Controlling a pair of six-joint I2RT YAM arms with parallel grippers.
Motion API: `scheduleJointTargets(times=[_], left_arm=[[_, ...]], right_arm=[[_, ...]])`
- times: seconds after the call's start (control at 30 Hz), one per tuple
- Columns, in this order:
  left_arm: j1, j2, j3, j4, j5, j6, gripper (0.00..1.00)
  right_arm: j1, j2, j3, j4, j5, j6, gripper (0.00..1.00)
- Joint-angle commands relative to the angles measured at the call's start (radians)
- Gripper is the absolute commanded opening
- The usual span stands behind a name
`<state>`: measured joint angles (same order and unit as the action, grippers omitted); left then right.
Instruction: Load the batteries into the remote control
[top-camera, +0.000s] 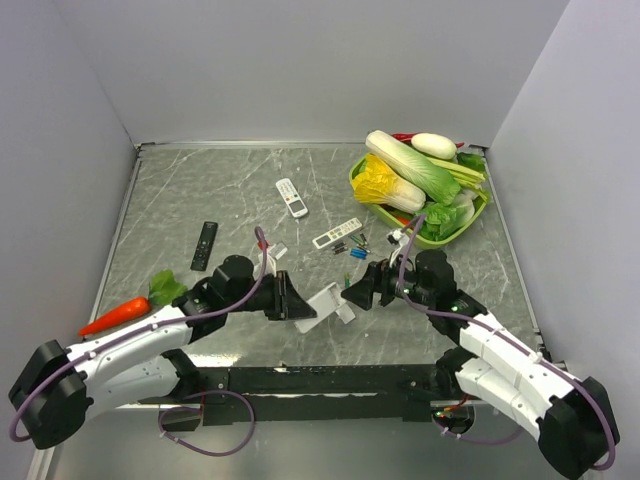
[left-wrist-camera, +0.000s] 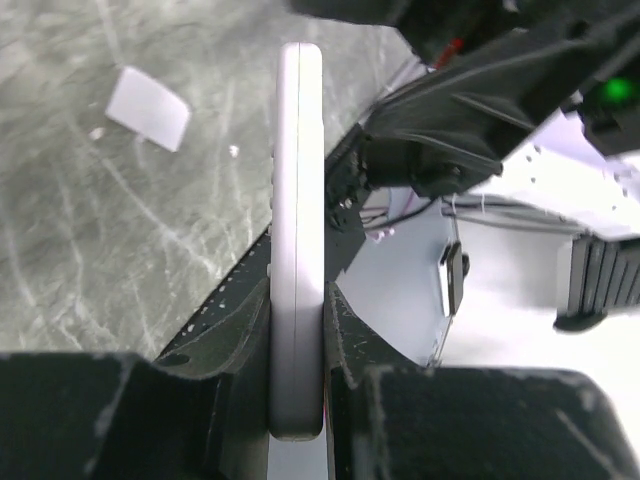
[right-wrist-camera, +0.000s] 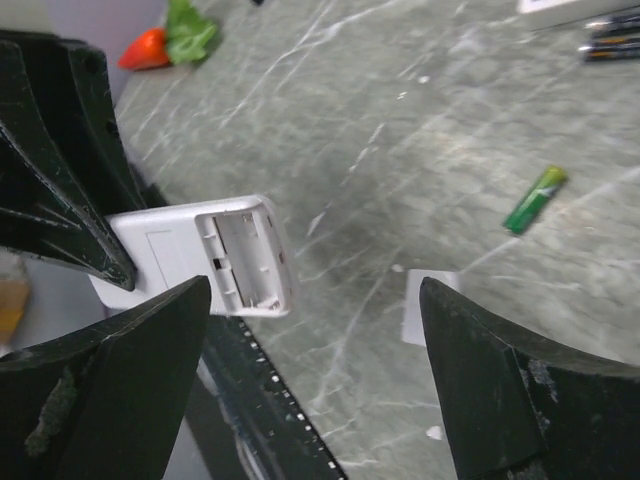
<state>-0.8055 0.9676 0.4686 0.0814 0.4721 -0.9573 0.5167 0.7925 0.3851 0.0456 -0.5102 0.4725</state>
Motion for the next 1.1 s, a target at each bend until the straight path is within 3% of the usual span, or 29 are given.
scheduleJointTargets(times=[0.0, 0.33, 0.43, 0.53, 0.57, 0.67, 0.73, 0.83, 0.87, 0.93, 0.97, 1.0, 1.07], left_arm=[[0.005, -0.032, 0.067, -0.008, 0.092, 0.098, 0.01], [0.005, -0.035, 0.142, -0.034, 0.181, 0.189, 0.01], [0.005, -0.026, 0.156, -0.055, 0.203, 0.213, 0.01], [0.005, -0.020, 0.174, -0.074, 0.197, 0.233, 0.01], [0.006, -0.018, 0.179, -0.078, 0.192, 0.239, 0.01], [0.020, -0.013, 0.199, -0.127, 0.162, 0.252, 0.05], [0.032, -0.017, 0.202, -0.131, 0.146, 0.247, 0.11], [0.061, -0.039, 0.188, -0.115, 0.117, 0.213, 0.38], [0.077, -0.050, 0.183, -0.112, 0.081, 0.204, 0.60], [0.084, -0.094, 0.159, -0.089, 0.030, 0.163, 0.77], [0.086, -0.108, 0.150, -0.089, -0.031, 0.151, 0.93], [0.086, -0.127, 0.140, -0.060, -0.064, 0.128, 0.99], [0.086, -0.173, 0.113, -0.043, -0.120, 0.115, 0.99]], right_arm=[[0.006, 0.042, 0.054, 0.065, -0.129, -0.003, 0.87], [-0.012, 0.100, 0.031, 0.259, -0.333, 0.057, 0.70], [-0.021, 0.096, 0.018, 0.319, -0.381, 0.084, 0.57], [-0.024, 0.096, 0.021, 0.333, -0.406, 0.089, 0.35], [-0.024, 0.091, 0.024, 0.330, -0.406, 0.086, 0.24], [-0.026, 0.083, 0.037, 0.301, -0.386, 0.078, 0.08], [-0.026, 0.077, 0.043, 0.290, -0.367, 0.083, 0.02], [-0.027, 0.059, 0.046, 0.296, -0.321, 0.113, 0.00], [-0.026, 0.054, 0.044, 0.306, -0.276, 0.135, 0.00], [-0.023, 0.037, 0.046, 0.298, -0.220, 0.153, 0.00], [-0.021, 0.031, 0.044, 0.300, -0.190, 0.181, 0.00], [-0.012, 0.027, 0.046, 0.301, -0.142, 0.192, 0.00], [0.002, 0.021, 0.055, 0.298, -0.091, 0.213, 0.00]])
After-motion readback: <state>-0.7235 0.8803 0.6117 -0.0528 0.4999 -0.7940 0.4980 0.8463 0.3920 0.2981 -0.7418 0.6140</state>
